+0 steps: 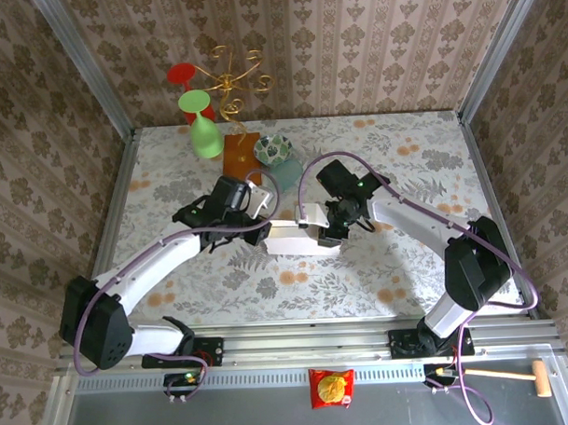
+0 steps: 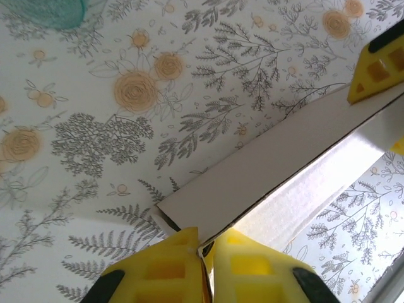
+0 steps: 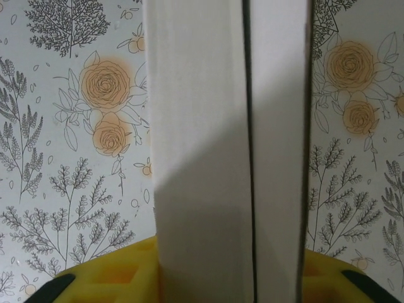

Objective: Fold the paper box

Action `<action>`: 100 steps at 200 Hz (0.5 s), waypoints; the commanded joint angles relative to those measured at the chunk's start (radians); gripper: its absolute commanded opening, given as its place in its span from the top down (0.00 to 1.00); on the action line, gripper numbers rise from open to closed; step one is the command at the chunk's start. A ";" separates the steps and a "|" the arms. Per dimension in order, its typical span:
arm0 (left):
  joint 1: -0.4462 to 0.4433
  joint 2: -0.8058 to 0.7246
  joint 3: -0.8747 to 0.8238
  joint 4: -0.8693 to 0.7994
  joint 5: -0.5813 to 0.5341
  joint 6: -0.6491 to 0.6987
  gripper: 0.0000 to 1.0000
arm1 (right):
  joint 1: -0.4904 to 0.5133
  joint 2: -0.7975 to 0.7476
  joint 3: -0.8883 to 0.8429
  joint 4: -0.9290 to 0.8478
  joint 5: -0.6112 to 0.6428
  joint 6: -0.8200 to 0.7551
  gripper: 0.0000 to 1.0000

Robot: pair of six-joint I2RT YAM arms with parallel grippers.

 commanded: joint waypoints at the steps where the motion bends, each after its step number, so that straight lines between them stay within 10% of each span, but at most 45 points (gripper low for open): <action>1: -0.022 0.021 -0.027 0.016 -0.017 -0.023 0.95 | -0.003 0.010 0.037 0.016 -0.023 0.033 0.60; 100: -0.067 0.034 -0.032 0.032 -0.086 -0.039 0.98 | -0.078 -0.110 0.054 0.110 -0.048 0.326 0.36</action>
